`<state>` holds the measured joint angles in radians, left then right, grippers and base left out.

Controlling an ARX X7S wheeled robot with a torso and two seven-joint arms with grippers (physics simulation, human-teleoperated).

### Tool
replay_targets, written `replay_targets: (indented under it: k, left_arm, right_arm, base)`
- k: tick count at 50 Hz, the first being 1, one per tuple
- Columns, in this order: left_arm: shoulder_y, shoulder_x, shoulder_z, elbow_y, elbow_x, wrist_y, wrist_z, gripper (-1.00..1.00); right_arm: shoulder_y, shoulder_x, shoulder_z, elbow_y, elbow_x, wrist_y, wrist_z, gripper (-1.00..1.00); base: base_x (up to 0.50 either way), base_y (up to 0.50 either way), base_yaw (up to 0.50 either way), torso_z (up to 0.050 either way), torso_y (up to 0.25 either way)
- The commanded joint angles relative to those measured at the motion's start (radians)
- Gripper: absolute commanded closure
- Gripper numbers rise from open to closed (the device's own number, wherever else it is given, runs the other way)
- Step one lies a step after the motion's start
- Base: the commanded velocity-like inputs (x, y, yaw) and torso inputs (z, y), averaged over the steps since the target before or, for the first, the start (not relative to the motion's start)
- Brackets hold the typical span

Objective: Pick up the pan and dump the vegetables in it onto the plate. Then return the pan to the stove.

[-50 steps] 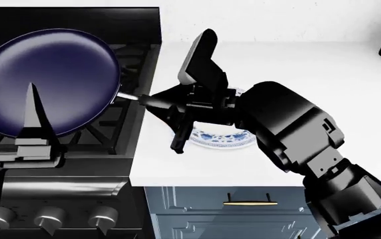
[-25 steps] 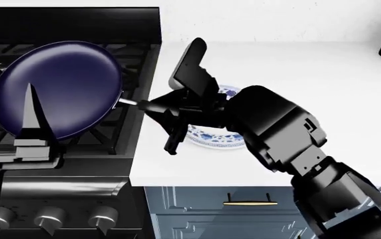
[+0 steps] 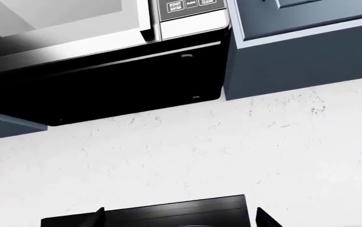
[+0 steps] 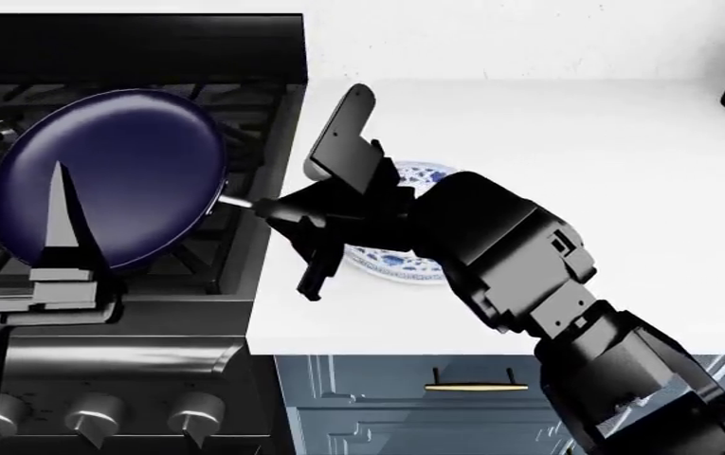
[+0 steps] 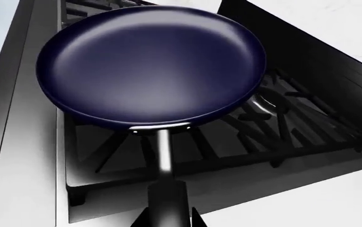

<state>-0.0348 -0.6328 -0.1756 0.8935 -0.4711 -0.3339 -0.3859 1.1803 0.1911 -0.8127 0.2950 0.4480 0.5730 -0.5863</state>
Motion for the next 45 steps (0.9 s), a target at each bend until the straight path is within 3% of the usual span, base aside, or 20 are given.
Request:
replay_targets:
  k: [1,35,45]
  left_arm:
    - [0.007,-0.001,0.001,0.004,0.001,0.002,-0.004,-1.0]
    - [0.025,-0.016,-0.017,0.028,-0.018,-0.005,-0.02,-1.0]
    - [0.013,-0.024,-0.011,0.042,-0.026,-0.027,-0.034,-1.0]
  right_arm:
    - [0.02,-0.028,0.027,-0.005,0.0,-0.028,0.035,1.0]
    - [0.075,-0.177,0.023,0.2,0.02,0.019,0.172,1.0]
    - [0.084,-0.175,-0.013,0.221,0.071,0.012,0.196,1.0]
  base:
    - [0.0,0.0,0.0,0.0,0.0]
    - [0.0,0.0,0.0,0.0,0.001]
    - [0.0,0.0,0.0,0.001,0.001]
